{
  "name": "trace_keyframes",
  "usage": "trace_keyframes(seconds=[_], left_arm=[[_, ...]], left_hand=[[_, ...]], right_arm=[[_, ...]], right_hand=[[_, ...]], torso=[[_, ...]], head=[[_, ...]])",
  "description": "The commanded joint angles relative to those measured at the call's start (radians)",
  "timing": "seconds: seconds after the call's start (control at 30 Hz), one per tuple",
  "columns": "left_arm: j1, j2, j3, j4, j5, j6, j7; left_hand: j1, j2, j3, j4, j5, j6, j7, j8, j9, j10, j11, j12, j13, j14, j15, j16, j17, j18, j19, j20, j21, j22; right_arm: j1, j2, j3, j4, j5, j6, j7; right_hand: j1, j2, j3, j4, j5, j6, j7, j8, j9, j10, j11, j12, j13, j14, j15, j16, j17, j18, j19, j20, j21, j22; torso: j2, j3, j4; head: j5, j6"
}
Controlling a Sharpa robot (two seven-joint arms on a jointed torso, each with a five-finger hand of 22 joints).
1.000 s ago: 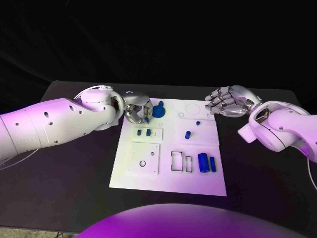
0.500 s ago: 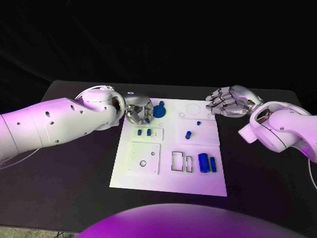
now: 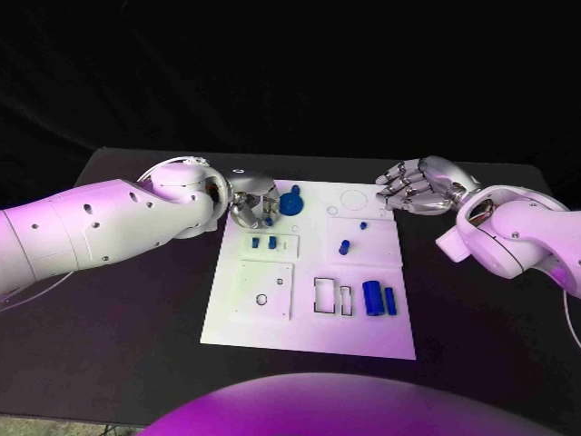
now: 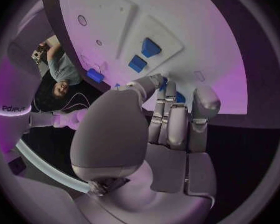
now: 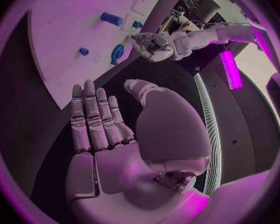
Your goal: Assemble the parts on the task board
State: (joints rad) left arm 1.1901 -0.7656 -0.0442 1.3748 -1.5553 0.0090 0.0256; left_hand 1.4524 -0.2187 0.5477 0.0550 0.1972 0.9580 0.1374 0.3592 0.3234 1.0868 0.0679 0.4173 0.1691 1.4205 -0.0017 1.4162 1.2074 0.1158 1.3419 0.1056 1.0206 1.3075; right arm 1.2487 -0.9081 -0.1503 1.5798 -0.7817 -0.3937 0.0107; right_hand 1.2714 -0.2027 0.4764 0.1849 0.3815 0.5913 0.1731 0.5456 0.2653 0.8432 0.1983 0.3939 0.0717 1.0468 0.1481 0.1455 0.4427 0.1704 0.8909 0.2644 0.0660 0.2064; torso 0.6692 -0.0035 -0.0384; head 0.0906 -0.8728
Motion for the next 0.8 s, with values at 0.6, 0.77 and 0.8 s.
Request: trace_keyframes(seconds=[0.6,0.77,0.8], left_arm=[[0.000,0.002,0.000,0.002,0.007,0.033,-0.017],[0.000,0.002,0.000,0.006,0.018,0.034,-0.011],[0.000,0.002,0.000,0.006,0.020,0.034,-0.011]], left_hand=[[-0.014,0.005,0.000,-0.006,-0.007,0.001,0.001,-0.006,0.002,0.009,0.001,-0.006,-0.001,0.001,0.002,0.000,-0.001,-0.014,0.004,0.000,-0.002,0.127],[-0.014,0.007,0.001,-0.006,-0.007,0.002,0.000,-0.005,0.002,0.010,0.001,-0.006,-0.001,0.000,0.002,0.000,-0.002,-0.014,0.004,0.000,-0.002,0.127],[-0.014,0.008,0.001,-0.006,-0.007,0.003,0.000,-0.005,0.003,0.011,0.000,-0.006,-0.001,0.000,0.002,0.000,-0.002,-0.014,0.005,0.000,-0.001,0.128]], right_arm=[[-0.001,0.001,0.000,0.000,-0.003,0.013,0.009],[-0.001,0.001,0.000,0.000,-0.004,0.014,0.008],[-0.001,0.001,0.000,0.000,-0.004,0.014,0.008]], right_hand=[[-0.005,0.009,0.000,-0.004,0.000,-0.001,0.084,0.007,-0.002,-0.003,0.000,0.006,-0.003,-0.003,0.000,-0.007,-0.003,0.013,0.000,0.001,-0.001,-0.004],[-0.005,0.009,0.000,-0.004,0.000,-0.001,0.084,0.007,-0.002,-0.003,0.000,0.006,-0.003,-0.003,0.000,-0.007,-0.003,0.013,0.000,0.001,-0.001,-0.004],[-0.005,0.009,0.000,-0.004,0.000,-0.001,0.084,0.007,-0.002,-0.003,0.000,0.006,-0.003,-0.003,0.000,-0.007,-0.003,0.013,0.000,0.001,-0.001,-0.004]], torso=[[0.000,-0.0001,0.0000],[0.000,0.0001,-0.0002],[0.000,0.0002,-0.0002]], head=[[0.001,0.000],[0.000,0.000],[0.000,0.000]])
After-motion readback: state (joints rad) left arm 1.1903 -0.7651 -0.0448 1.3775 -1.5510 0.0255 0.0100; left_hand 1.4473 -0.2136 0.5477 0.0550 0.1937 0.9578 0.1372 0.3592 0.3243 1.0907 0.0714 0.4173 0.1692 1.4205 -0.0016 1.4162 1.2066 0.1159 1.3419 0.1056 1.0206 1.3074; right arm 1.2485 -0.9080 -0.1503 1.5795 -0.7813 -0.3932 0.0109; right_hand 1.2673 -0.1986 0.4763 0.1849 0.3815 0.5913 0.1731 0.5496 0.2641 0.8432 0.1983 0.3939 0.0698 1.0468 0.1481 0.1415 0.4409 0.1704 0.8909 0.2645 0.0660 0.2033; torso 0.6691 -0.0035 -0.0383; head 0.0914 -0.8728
